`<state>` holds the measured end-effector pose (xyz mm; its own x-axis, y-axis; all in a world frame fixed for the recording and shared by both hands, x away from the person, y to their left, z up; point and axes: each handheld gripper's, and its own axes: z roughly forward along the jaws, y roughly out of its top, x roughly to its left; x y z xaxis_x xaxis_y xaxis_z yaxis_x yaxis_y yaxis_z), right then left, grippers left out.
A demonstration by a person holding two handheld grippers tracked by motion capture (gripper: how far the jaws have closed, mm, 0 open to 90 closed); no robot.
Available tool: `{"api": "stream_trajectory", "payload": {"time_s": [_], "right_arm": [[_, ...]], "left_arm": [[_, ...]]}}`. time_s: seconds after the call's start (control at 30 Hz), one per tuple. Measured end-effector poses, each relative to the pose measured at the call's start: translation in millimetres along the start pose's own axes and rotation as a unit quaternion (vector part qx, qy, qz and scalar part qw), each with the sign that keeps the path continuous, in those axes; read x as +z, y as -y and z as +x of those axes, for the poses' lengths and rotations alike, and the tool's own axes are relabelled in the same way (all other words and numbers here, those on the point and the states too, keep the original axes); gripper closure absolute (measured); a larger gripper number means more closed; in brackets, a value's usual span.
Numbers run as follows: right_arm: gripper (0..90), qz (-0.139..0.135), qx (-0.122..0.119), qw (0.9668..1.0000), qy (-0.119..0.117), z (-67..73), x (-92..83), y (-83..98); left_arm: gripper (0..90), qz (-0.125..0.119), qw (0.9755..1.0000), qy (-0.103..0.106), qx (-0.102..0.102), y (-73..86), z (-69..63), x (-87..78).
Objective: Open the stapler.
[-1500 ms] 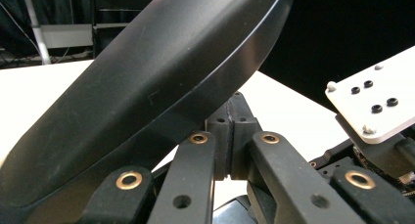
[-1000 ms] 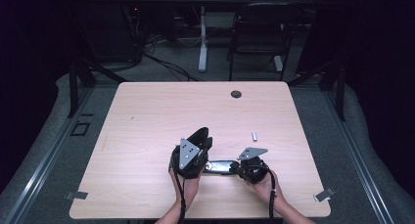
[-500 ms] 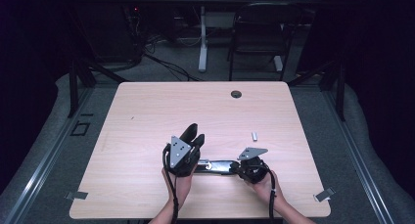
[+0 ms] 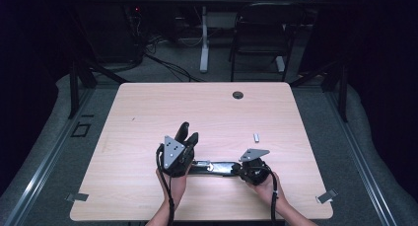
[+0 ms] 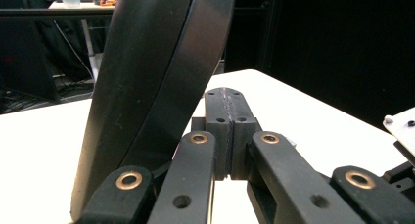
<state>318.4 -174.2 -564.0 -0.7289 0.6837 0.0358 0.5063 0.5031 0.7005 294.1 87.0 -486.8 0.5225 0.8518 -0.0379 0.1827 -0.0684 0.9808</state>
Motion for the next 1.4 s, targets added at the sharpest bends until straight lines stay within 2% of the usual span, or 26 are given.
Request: {"api": "stream_trajectory", "payload": {"time_s": [0.57,0.6,0.63,0.87,1.4], "right_arm": [[90.0,0.000,0.001,1.0000,-0.002,-0.5,0.1,-0.1],[90.0,0.000,0.001,1.0000,-0.002,-0.5,0.1,-0.1],[90.0,0.000,0.001,1.0000,-0.002,-0.5,0.1,-0.1],[90.0,-0.002,0.001,1.0000,-0.002,-0.7,0.4,-0.1],[90.0,-0.002,0.001,1.0000,-0.002,-0.7,0.5,-0.1]], "left_arm": [[90.0,-0.005,0.9997,-0.019,0.013,-4.6,11.5,-10.9],[90.0,-0.005,0.9997,-0.021,0.012,-4.7,12.3,-11.2],[90.0,-0.008,0.9996,-0.028,-0.001,-5.0,17.7,-13.5],[90.0,-0.014,0.9986,-0.047,-0.021,-4.2,32.9,-22.8],[90.0,-0.019,0.9976,-0.059,-0.032,-1.9,38.2,-27.0]]}}
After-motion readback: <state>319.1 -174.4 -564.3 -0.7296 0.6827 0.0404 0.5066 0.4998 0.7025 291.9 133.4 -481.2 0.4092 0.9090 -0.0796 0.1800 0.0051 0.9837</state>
